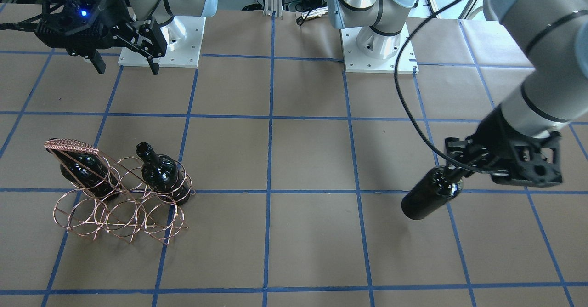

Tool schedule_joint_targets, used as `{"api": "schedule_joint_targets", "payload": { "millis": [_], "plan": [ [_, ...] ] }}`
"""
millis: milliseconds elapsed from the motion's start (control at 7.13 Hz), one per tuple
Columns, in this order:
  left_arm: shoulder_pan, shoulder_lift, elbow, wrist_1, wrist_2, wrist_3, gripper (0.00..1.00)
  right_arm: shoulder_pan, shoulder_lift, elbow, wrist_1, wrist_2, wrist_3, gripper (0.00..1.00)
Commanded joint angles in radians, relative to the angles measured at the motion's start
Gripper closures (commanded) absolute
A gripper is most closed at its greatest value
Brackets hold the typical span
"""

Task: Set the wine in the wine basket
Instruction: 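Lift the bottle with the left gripper and carry it toward the table center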

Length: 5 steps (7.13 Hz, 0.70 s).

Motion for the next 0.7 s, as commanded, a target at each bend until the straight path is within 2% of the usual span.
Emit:
{"api": "schedule_joint_targets", "payload": {
  "millis": [0, 140, 280, 561],
  "plan": [
    [-0.139, 0.113, -0.113, 0.004, -0.016, -0.041, 1.00, 0.001, -0.003, 0.000, 0.001, -0.006, -0.001, 0.00],
    [-0.215, 0.153, -0.171, 0.019, -0.014, -0.104, 1.00, 0.001, -0.003, -0.001, 0.001, -0.006, 0.001, 0.00],
    [-0.289, 0.174, -0.224, 0.123, -0.008, -0.169, 1.00, 0.003, -0.008, -0.009, -0.011, 0.006, 0.002, 0.00],
    [-0.412, 0.164, -0.311, 0.229, -0.013, -0.243, 1.00, 0.004, -0.011, -0.020, -0.026, -0.007, 0.010, 0.00]
  ]
}}
